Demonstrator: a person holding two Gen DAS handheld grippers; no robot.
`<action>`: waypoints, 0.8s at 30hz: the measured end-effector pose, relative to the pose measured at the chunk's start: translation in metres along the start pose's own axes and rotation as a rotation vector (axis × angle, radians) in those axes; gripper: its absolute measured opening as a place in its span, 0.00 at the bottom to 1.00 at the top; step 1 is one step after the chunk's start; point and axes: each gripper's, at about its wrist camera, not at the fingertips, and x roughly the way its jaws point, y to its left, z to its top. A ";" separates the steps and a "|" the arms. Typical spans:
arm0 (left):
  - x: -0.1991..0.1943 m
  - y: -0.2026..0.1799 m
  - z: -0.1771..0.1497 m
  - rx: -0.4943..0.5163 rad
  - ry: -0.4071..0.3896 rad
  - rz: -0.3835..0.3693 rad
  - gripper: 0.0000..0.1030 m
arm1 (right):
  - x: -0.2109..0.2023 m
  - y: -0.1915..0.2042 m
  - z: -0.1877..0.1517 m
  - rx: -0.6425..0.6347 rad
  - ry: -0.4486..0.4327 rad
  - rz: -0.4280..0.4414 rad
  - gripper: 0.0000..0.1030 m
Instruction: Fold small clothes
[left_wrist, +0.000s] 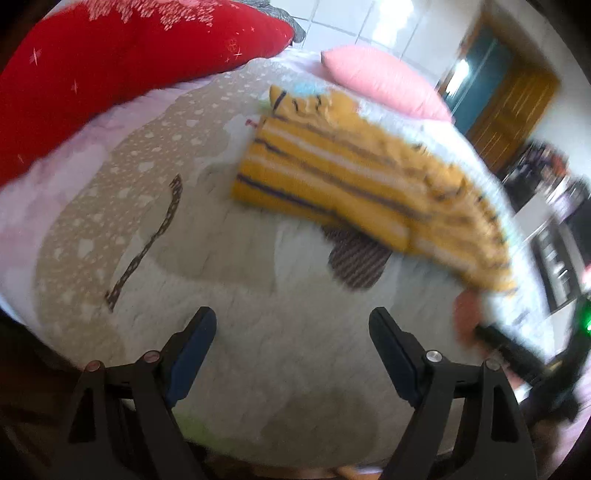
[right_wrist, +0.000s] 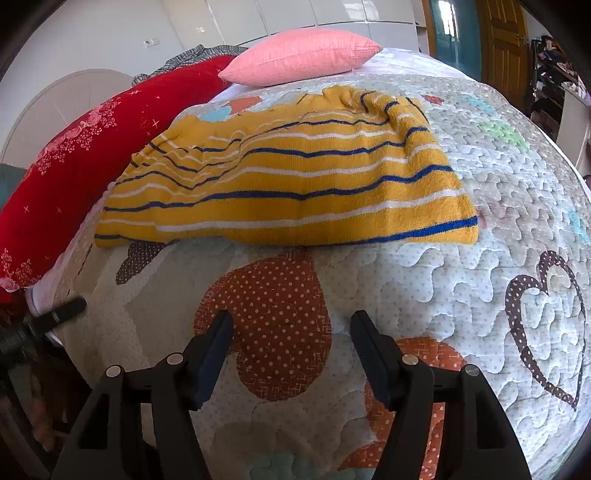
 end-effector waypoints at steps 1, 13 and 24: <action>0.001 0.004 0.006 -0.026 -0.010 -0.036 0.83 | 0.000 0.000 -0.001 0.000 -0.005 0.002 0.70; 0.071 0.032 0.083 -0.222 -0.038 -0.156 0.85 | -0.002 -0.002 -0.012 -0.041 -0.056 0.023 0.71; 0.099 0.072 0.092 -0.303 -0.106 -0.206 0.20 | -0.034 0.006 0.012 -0.108 -0.121 0.055 0.71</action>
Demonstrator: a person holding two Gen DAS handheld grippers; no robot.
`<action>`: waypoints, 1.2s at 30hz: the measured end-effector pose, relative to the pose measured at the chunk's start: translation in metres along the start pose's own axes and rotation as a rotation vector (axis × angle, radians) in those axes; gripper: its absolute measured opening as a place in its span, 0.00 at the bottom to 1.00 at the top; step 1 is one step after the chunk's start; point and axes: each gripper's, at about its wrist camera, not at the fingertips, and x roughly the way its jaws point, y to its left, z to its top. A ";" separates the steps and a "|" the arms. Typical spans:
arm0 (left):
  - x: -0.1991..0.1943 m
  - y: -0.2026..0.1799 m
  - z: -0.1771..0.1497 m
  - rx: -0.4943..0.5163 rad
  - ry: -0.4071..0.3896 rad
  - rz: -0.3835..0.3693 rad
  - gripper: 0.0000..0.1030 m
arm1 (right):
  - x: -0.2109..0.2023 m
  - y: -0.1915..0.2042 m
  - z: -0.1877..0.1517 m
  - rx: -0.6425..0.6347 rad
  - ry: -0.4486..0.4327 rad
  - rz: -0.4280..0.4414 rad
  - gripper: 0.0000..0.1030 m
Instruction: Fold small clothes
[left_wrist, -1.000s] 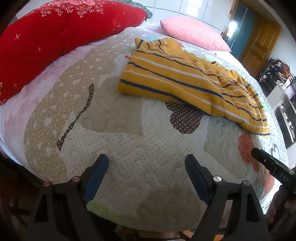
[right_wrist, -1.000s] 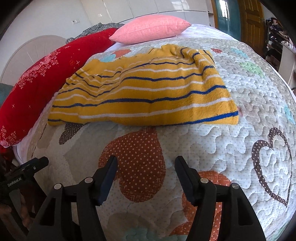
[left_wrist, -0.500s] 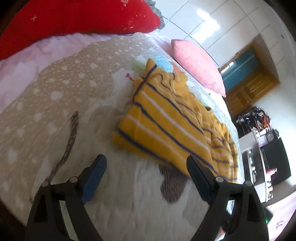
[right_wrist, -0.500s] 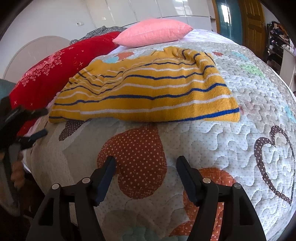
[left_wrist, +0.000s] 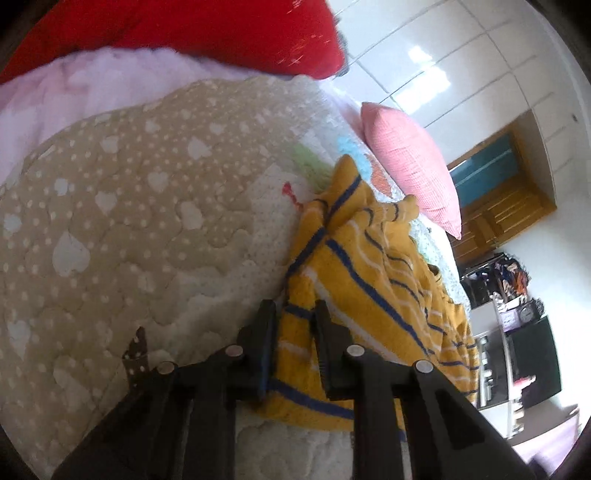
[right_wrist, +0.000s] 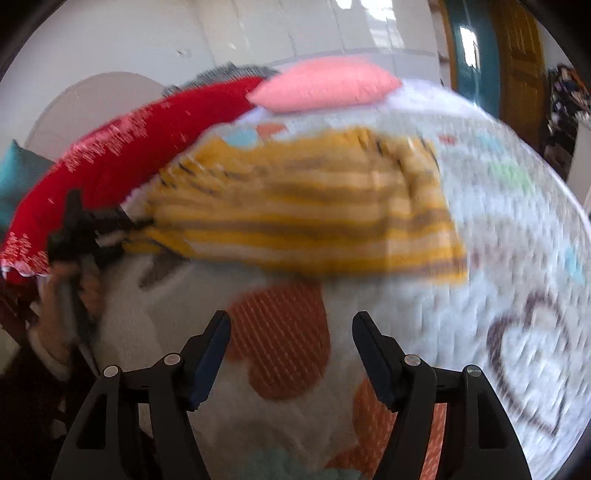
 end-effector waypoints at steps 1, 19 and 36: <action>0.000 -0.001 -0.001 0.007 -0.006 0.002 0.21 | -0.002 0.005 0.009 -0.019 -0.016 0.007 0.70; -0.007 0.019 -0.007 -0.008 -0.050 -0.117 0.21 | 0.200 0.157 0.162 -0.347 0.208 0.120 0.24; -0.009 0.018 -0.010 -0.002 -0.058 -0.129 0.21 | 0.253 0.152 0.241 -0.204 0.240 0.134 0.42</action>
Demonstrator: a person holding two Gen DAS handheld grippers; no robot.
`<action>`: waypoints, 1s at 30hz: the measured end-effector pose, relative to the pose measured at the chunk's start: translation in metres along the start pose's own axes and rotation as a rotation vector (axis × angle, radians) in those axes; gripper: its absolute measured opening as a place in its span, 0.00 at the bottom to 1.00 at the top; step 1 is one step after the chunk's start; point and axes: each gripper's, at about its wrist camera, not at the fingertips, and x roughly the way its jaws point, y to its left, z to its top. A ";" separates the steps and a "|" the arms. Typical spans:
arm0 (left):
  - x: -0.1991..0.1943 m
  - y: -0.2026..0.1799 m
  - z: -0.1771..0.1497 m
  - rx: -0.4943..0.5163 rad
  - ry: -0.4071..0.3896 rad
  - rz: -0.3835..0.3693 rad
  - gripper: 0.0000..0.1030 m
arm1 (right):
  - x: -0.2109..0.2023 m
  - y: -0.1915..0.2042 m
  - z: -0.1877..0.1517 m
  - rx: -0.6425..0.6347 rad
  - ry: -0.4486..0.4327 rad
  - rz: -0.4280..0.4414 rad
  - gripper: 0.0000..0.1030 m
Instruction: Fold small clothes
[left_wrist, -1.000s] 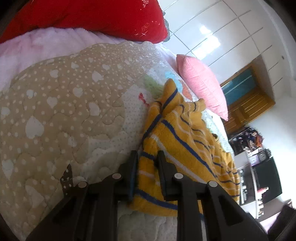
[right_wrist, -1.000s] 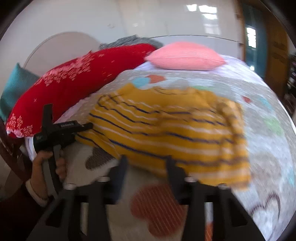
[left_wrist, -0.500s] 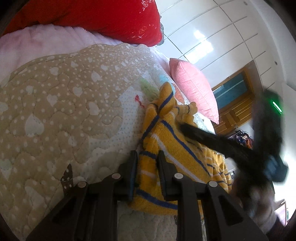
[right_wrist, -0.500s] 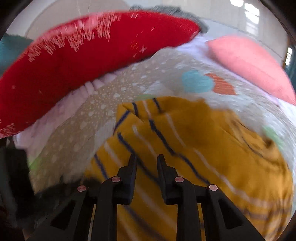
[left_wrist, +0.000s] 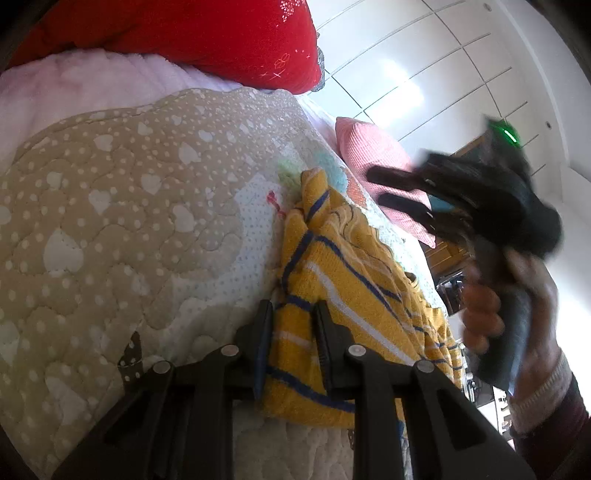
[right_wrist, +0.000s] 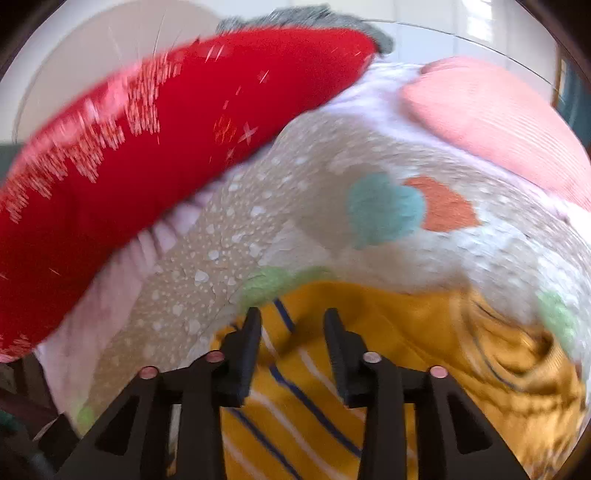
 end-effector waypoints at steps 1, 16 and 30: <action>0.000 0.000 0.000 0.000 0.000 0.000 0.21 | -0.008 -0.007 -0.007 0.013 0.000 0.017 0.45; 0.002 -0.002 0.001 0.004 0.005 0.010 0.23 | -0.079 -0.268 -0.124 0.645 -0.146 -0.096 0.34; 0.011 -0.006 0.005 0.017 0.012 0.038 0.23 | -0.135 -0.201 -0.172 0.603 -0.236 0.387 0.60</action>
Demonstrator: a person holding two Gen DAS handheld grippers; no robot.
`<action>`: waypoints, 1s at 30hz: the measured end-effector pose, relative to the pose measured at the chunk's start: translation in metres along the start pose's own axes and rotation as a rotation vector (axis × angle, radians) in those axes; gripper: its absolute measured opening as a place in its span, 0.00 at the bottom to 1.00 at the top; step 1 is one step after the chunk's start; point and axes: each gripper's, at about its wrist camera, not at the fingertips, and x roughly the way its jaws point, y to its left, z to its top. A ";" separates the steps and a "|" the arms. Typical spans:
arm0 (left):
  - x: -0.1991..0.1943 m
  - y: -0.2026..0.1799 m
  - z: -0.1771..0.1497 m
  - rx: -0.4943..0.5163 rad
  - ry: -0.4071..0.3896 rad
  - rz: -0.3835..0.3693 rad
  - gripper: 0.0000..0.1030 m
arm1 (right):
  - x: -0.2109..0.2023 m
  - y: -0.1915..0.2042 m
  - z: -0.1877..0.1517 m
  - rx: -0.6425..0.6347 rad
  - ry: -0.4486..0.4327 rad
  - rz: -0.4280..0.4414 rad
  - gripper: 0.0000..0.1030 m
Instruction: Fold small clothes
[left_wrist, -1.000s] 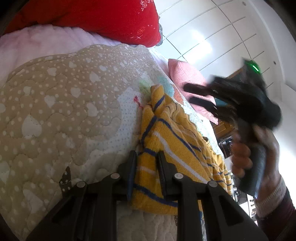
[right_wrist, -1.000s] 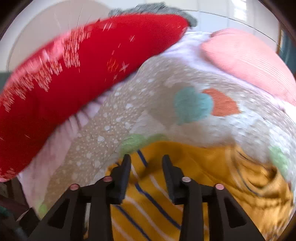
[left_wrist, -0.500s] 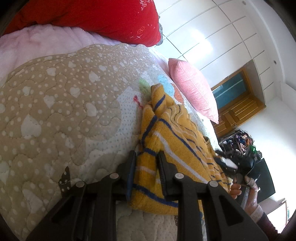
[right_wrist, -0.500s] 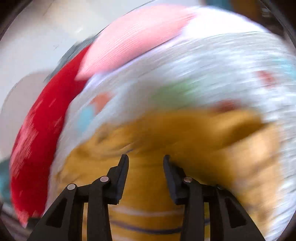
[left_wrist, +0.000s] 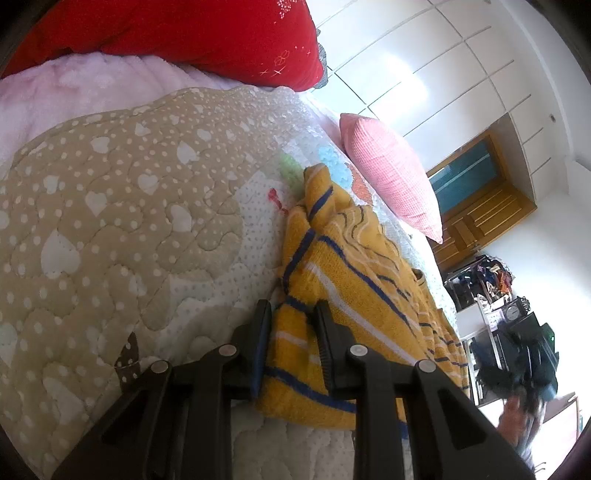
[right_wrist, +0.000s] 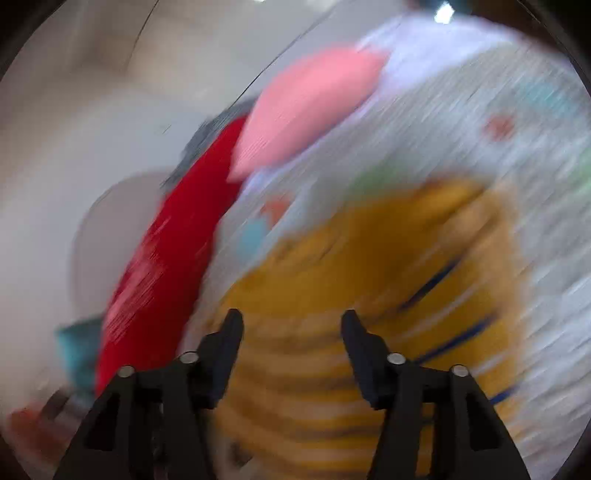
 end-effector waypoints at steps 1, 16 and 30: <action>0.000 0.001 0.000 0.000 0.000 0.000 0.23 | 0.012 -0.001 -0.010 0.007 0.045 0.030 0.60; 0.000 0.000 0.000 0.005 0.002 0.001 0.24 | -0.115 -0.089 -0.031 0.103 -0.226 -0.318 0.57; -0.002 0.006 0.001 -0.015 0.017 -0.040 0.28 | -0.024 0.043 -0.102 -0.353 -0.055 -0.195 0.54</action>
